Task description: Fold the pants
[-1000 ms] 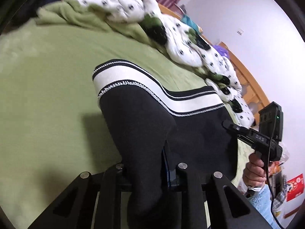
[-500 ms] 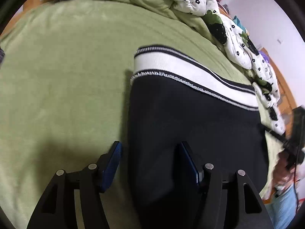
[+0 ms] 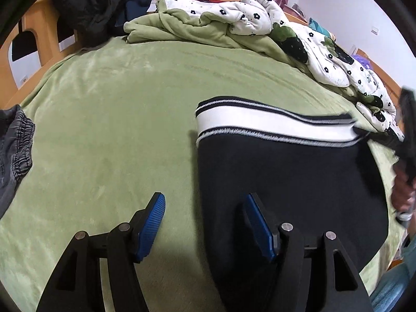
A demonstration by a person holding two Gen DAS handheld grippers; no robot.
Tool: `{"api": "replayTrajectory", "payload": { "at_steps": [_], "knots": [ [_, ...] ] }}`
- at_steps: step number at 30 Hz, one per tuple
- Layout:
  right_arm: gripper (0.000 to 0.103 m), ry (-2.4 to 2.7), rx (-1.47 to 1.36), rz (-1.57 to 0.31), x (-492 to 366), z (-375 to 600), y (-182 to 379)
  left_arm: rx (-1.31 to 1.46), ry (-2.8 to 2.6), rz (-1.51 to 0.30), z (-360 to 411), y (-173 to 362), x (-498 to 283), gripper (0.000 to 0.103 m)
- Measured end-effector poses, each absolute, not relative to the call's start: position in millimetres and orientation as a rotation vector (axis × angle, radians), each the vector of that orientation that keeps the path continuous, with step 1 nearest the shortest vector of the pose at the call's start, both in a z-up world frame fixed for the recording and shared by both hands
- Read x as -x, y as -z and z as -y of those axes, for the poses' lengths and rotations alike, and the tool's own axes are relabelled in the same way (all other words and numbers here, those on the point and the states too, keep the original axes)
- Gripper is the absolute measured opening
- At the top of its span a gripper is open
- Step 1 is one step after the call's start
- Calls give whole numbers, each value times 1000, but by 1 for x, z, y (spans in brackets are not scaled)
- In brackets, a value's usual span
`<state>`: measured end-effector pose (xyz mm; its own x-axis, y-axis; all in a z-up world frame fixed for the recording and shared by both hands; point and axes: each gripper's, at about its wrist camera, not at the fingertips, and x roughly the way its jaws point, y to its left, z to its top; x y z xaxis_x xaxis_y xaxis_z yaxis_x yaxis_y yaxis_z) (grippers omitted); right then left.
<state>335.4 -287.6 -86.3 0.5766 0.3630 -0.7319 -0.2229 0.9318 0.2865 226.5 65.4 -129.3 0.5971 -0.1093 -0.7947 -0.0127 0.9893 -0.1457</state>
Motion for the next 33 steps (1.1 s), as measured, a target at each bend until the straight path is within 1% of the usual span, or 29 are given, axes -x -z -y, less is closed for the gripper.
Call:
{"api": "replayTrajectory", "payload": {
  "at_steps": [1, 3, 4, 6, 7, 10, 12, 14, 17, 19, 20, 21, 22, 23, 26, 29, 33],
  "knots": [
    [15, -360, -186, -880, -332, 291, 78, 140, 56, -923, -64, 129, -224, 62],
    [15, -334, -114, -862, -328, 293, 77, 144, 74, -899, -60, 125, -220, 62],
    [15, -309, -85, -878, -332, 289, 86, 149, 86, -887, -57, 123, -219, 62],
    [17, -241, -63, -963, -344, 289, 120, 142, 97, -877, -50, 120, -221, 62],
    [18, -238, -64, -947, -346, 289, 122, 127, 97, -874, -46, 119, -223, 62],
    [20, -226, -90, -946, -344, 294, 99, 93, 103, -841, -37, 114, -225, 62],
    [22, -193, -82, -857, -332, 292, 73, 91, 113, -800, -32, 107, -228, 62],
    [30, -242, -102, -798, -326, 285, 58, 97, 117, -778, -24, 100, -243, 62],
    [30, -318, -110, -804, -328, 260, 64, 108, 129, -780, -11, 98, -274, 64],
    [29, -294, -3, -877, -342, 240, 93, 73, 90, -814, -3, 109, -297, 65],
    [25, -268, 55, -906, -348, 235, 110, 37, 45, -863, 2, 123, -312, 67],
    [25, -249, 109, -886, -350, 232, 124, 18, 20, -888, 4, 133, -320, 71],
    [25, -250, 123, -868, -349, 232, 125, 15, 10, -910, 6, 143, -326, 79],
    [24, -258, 118, -881, -354, 232, 123, 29, 8, -912, 3, 148, -330, 84],
    [24, -267, 70, -907, -366, 238, 127, 117, 31, -927, -9, 151, -337, 86],
    [23, -275, 43, -903, -364, 244, 126, 150, 44, -939, -12, 152, -332, 86],
    [24, -254, 78, -887, -344, 243, 115, 106, 100, -971, -2, 144, -300, 82]
  ]
}}
